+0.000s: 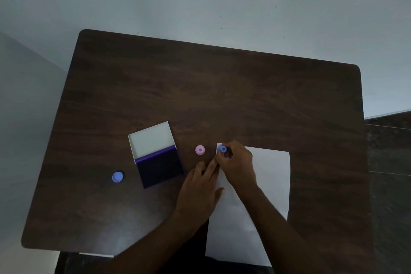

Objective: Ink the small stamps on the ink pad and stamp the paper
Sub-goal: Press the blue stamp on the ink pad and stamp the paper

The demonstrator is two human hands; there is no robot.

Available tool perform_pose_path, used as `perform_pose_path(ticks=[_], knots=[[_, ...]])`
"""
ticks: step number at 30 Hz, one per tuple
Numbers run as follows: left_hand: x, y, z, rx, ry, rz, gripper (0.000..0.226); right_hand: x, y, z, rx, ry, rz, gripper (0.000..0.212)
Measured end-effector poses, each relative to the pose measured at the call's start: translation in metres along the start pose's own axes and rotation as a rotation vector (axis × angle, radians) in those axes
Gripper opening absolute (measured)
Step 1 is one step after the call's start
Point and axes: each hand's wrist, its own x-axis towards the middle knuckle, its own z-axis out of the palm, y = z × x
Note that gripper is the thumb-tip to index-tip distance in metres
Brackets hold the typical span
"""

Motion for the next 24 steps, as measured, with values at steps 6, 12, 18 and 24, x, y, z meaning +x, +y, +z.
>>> perform_pose_path(ticks=[6, 12, 18, 24], knots=[[-0.001, -0.001, -0.002, -0.023, 0.012, -0.02, 0.069, 0.009, -0.011, -0.001, -0.087, -0.104, 0.12, 0.019], [0.0, 0.0, 0.002, -0.012, 0.008, -0.035, 0.069, 0.014, -0.016, -0.001, -0.147, -0.148, 0.211, 0.02], [0.0, 0.0, 0.004, 0.029, 0.03, -0.018, 0.069, 0.013, -0.017, -0.001, -0.144, -0.151, 0.235, 0.021], [0.0, -0.001, 0.002, 0.012, 0.061, 0.001, 0.067, 0.013, -0.017, 0.0, -0.132, -0.144, 0.245, 0.02]])
